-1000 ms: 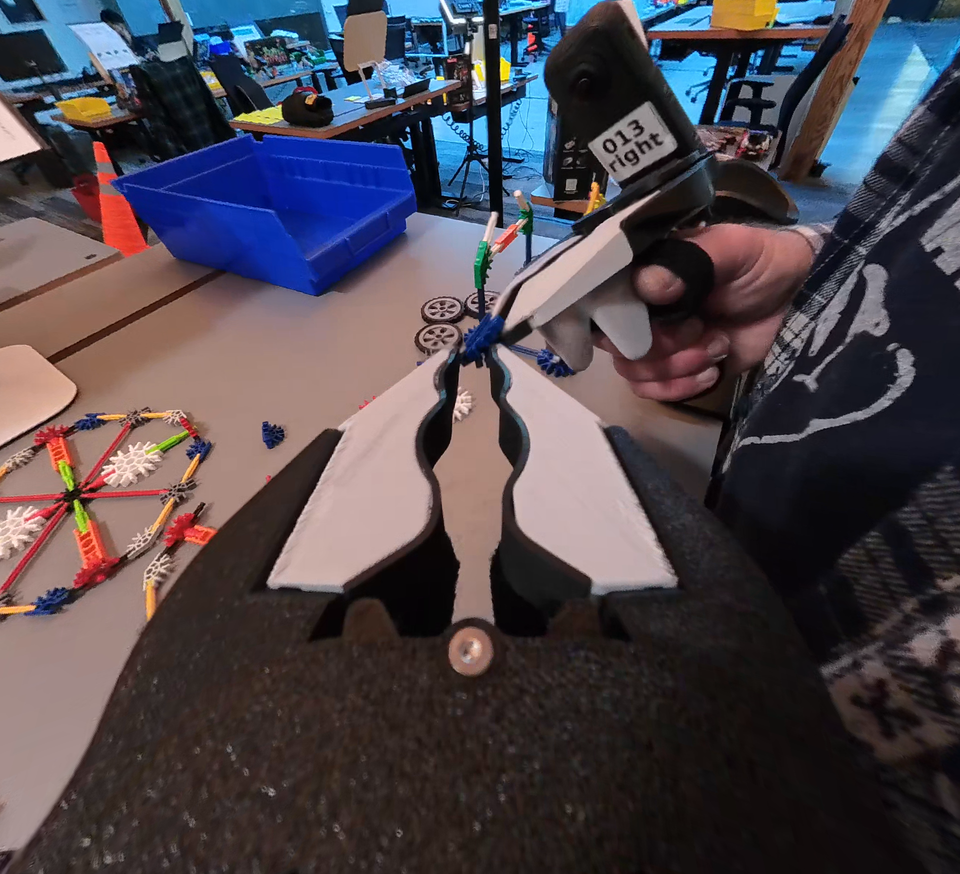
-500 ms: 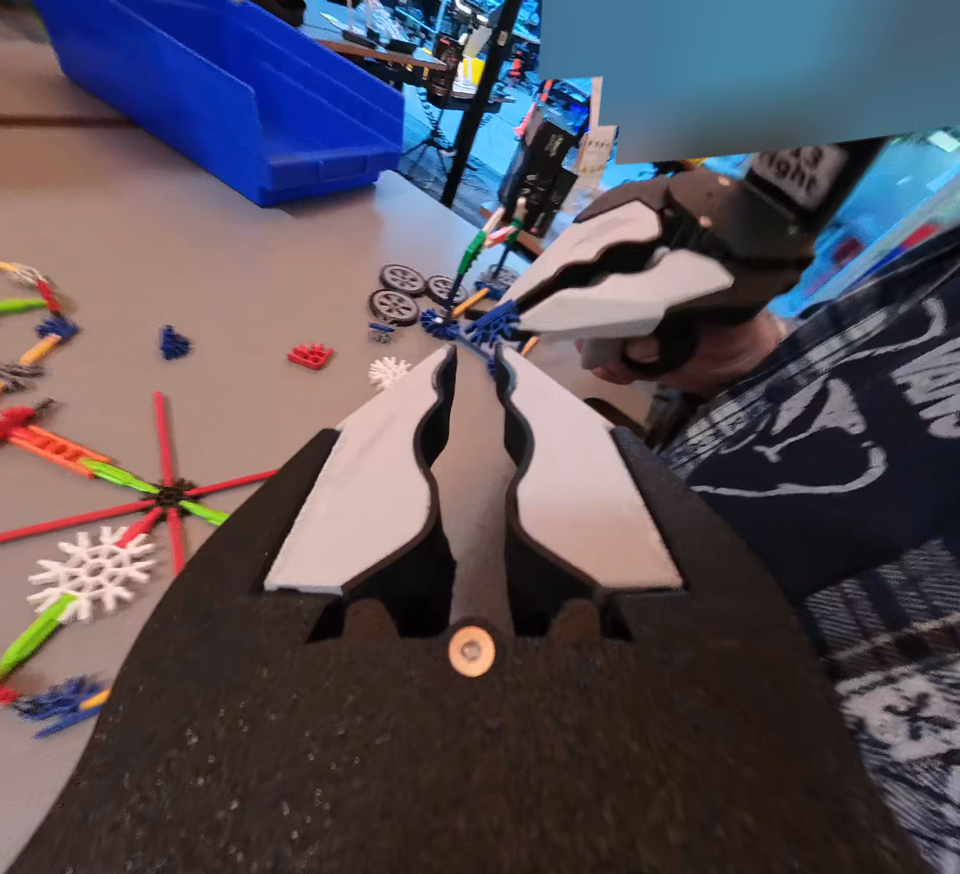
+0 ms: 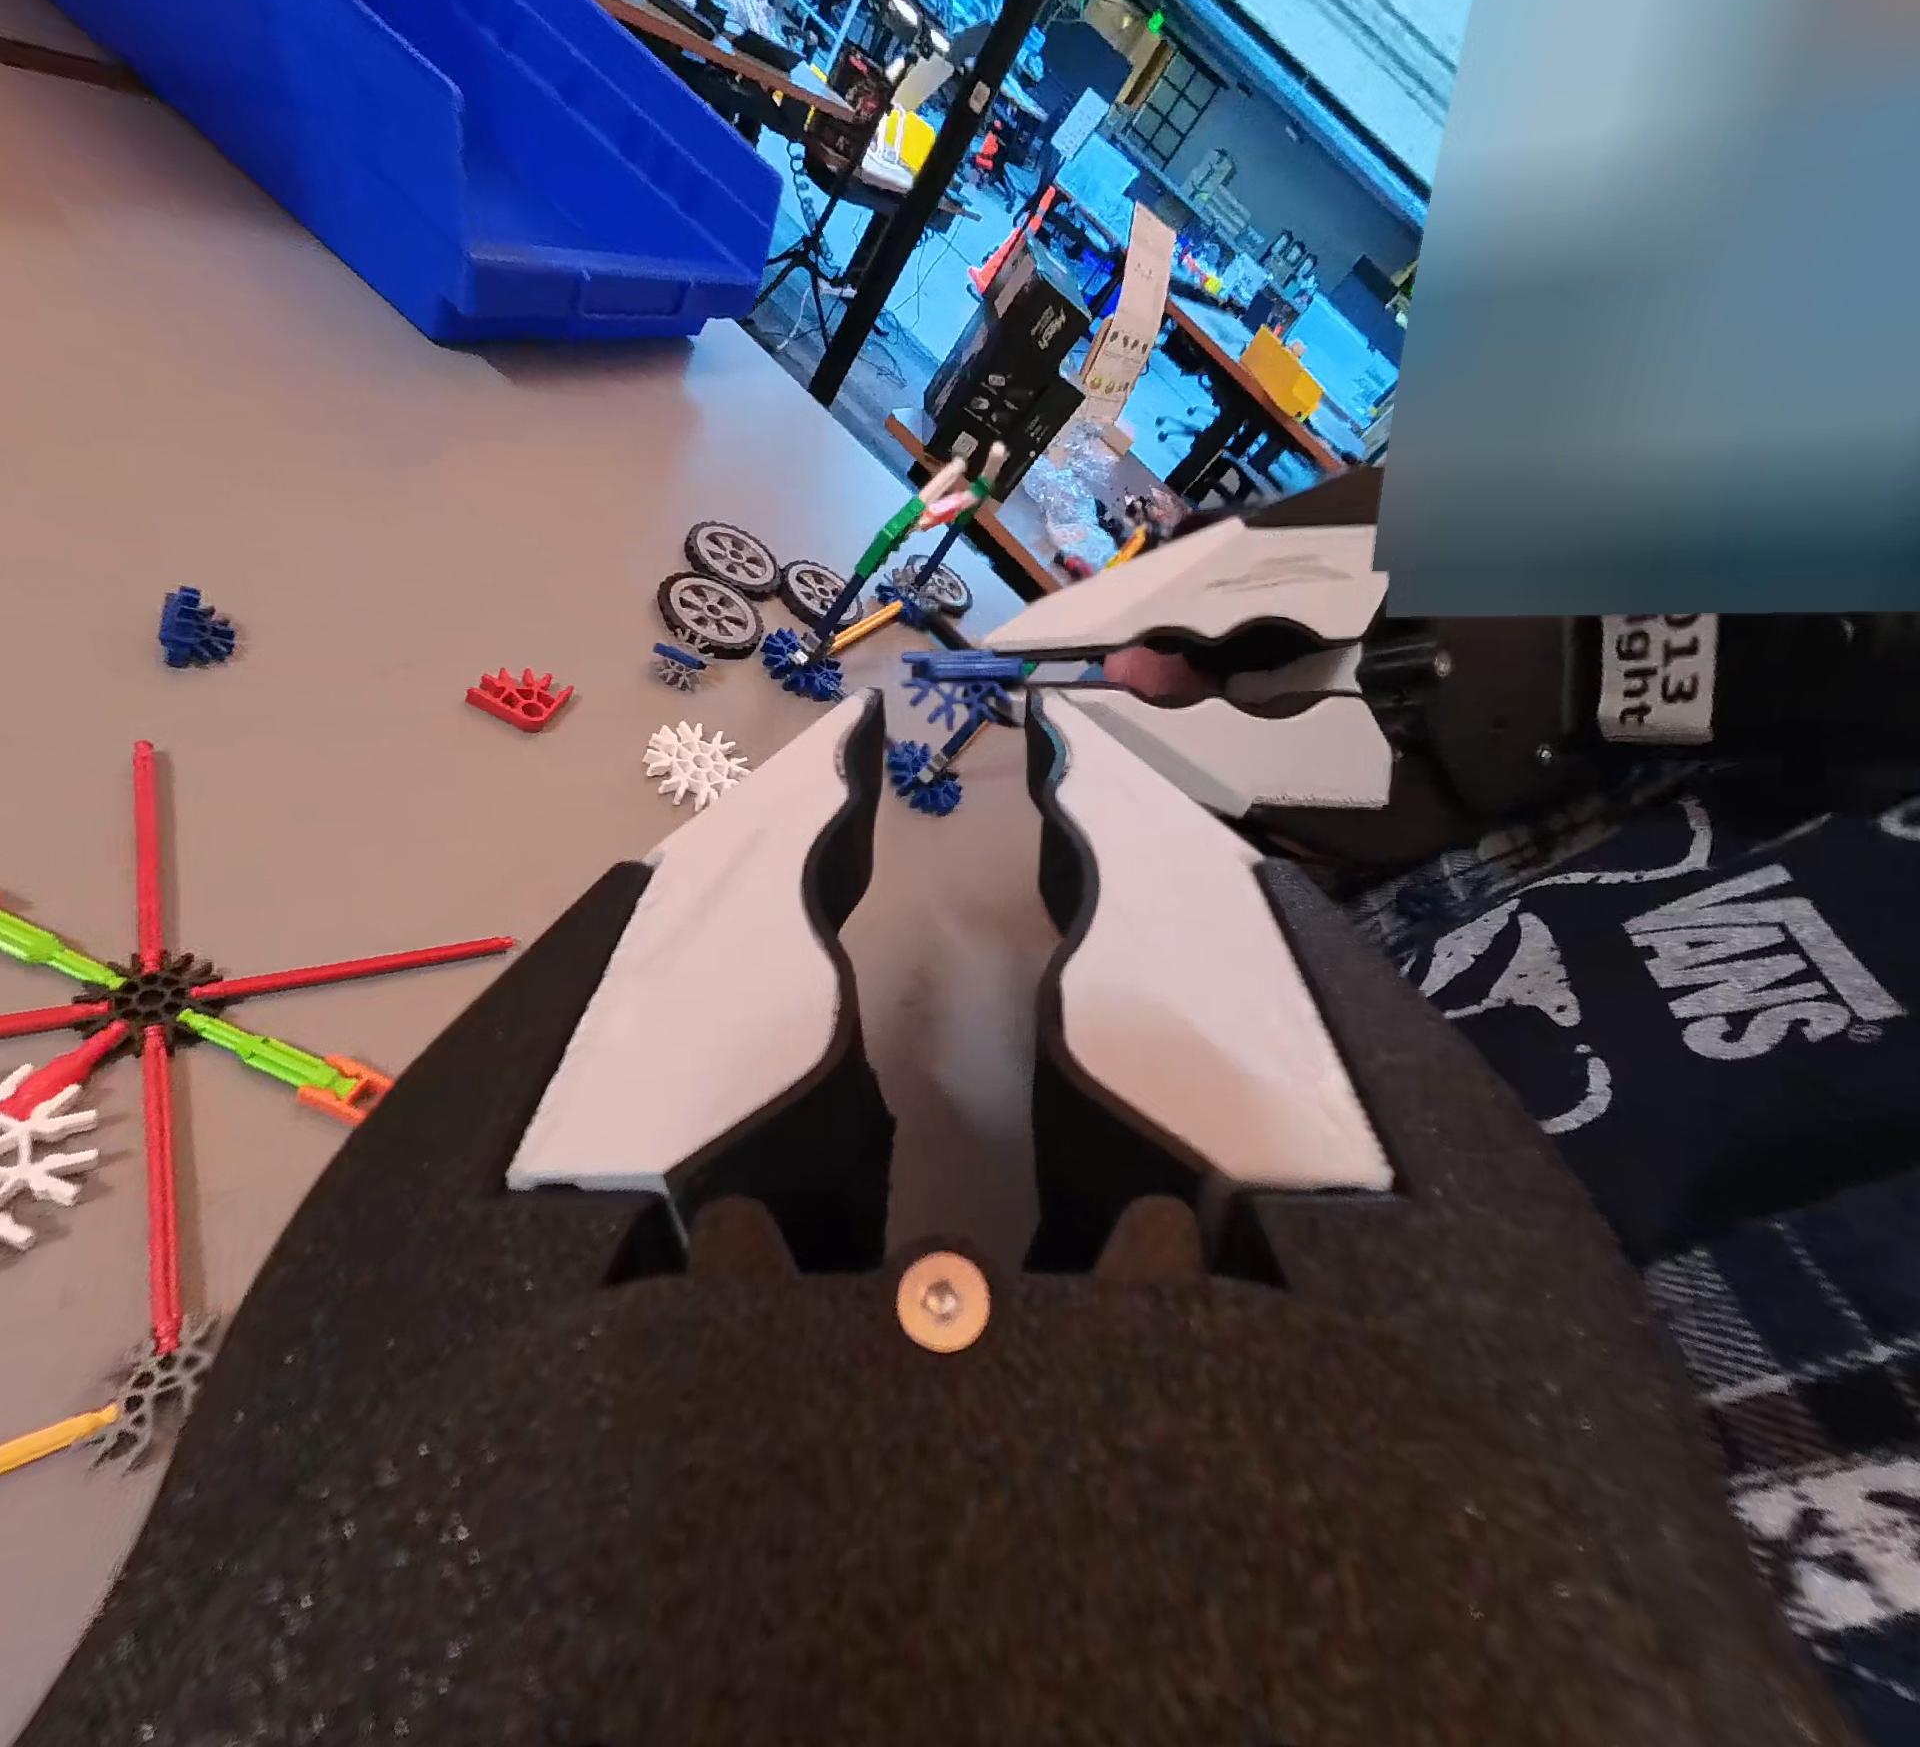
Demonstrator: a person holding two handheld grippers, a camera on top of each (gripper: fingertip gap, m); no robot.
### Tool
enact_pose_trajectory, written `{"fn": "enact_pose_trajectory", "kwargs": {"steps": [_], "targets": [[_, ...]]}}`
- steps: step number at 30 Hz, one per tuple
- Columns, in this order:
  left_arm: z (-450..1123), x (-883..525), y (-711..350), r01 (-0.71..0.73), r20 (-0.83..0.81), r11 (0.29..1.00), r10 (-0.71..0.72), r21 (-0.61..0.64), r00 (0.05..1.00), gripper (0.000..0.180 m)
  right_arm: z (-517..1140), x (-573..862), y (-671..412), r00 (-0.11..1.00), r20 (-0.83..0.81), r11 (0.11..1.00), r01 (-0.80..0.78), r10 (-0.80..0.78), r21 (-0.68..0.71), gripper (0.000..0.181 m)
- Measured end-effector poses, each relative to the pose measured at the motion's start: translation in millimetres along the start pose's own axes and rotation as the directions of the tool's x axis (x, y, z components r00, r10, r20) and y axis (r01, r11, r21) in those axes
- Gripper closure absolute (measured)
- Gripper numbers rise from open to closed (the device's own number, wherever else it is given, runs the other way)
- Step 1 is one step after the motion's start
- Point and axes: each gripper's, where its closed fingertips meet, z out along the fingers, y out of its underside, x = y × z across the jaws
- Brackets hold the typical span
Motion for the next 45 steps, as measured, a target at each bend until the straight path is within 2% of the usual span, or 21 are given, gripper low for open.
{"fn": "enact_pose_trajectory", "kwargs": {"steps": [6,16,25,45], "targets": [[-1,2,-3,0.042,-0.031,0.999,-0.041,0.014,0.999,0.15,0,-3,-5,0.998,-0.002,0.998,0.062,-0.062,0.009,0.179],[-2,8,-5,0.044,-0.082,0.999,-0.042,0.022,0.996,0.159,-2,-3,-9,0.995,0.0,0.994,0.103,-0.103,0.034,0.179],[-1,13,-9,0.051,-0.127,0.998,-0.047,0.027,0.991,0.16,-7,1,-13,0.998,0.021,0.996,0.049,-0.051,0.075,0.179],[0,23,-19,0.241,-0.297,0.97,-0.219,0.038,0.929,0.161,-16,10,-19,0.968,0.169,0.961,-0.215,0.186,0.174,0.178]]}}
